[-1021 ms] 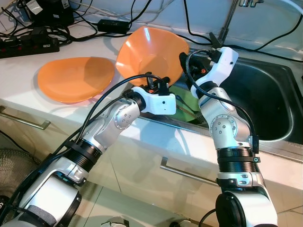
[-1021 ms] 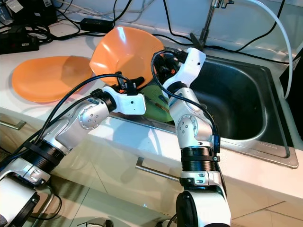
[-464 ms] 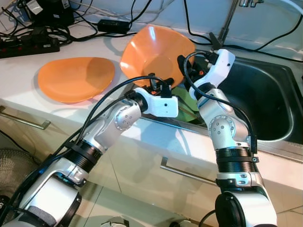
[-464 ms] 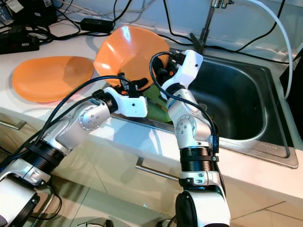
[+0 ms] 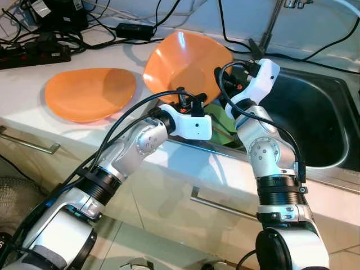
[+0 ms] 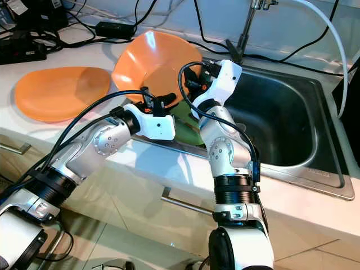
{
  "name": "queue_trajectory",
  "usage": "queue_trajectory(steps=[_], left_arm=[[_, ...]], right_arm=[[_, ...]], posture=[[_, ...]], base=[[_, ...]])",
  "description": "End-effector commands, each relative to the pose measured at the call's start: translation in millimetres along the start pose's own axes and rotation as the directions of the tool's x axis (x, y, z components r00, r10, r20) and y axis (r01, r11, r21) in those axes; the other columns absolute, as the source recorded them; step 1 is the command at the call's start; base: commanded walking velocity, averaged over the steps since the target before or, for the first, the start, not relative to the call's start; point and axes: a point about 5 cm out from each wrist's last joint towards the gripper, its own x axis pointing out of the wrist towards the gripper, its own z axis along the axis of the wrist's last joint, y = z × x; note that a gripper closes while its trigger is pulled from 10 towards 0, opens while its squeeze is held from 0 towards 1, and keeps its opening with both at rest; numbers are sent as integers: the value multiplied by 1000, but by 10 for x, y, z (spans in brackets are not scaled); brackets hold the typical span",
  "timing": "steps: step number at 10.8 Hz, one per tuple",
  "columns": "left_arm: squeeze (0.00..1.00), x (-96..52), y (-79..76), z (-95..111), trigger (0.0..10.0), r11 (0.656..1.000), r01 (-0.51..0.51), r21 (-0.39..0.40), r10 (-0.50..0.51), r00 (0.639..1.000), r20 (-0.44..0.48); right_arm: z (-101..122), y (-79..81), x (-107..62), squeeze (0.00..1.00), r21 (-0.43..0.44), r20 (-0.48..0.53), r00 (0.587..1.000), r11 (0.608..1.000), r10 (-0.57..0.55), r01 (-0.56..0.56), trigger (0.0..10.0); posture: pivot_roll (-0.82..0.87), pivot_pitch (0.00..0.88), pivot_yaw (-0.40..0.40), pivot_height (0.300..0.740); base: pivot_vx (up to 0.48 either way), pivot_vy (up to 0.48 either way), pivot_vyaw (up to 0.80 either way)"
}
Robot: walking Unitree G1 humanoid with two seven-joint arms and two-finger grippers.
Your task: Kitchen organization
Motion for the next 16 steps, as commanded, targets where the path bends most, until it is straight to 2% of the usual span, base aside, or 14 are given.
queue_trajectory(steps=[1,6,7,13,15,16], left_arm=[[0,9,72,78,10000,999,-24,32,23,999,40],[0,9,106,70,10000,995,-29,91,24,999,48],[1000,9,113,65,10000,995,-26,94,21,999,50],[1000,6,114,67,10000,996,-32,86,28,998,49],[1000,5,121,65,10000,997,-45,63,42,998,47],[1000,6,118,75,10000,997,-56,47,53,997,49]], right_arm=[[14,36,23,0,3,-8,1000,1000,12,-12,0],[2,40,23,0,18,-17,1000,1000,17,-17,0],[-5,44,21,0,17,-21,1000,1000,20,-20,0],[-26,0,17,0,4,-27,1000,1000,-14,14,0],[6,-79,23,0,-7,-6,997,997,-74,74,0],[61,-225,14,0,18,31,984,985,-174,173,0]], posture=[[87,43,-19,740],[88,44,-20,740],[87,44,-19,740],[88,46,-21,740],[89,45,-20,740],[89,45,-20,740]], base=[[0,0,0],[0,0,0],[0,0,0],[0,0,0],[0,0,0],[0,0,0]])
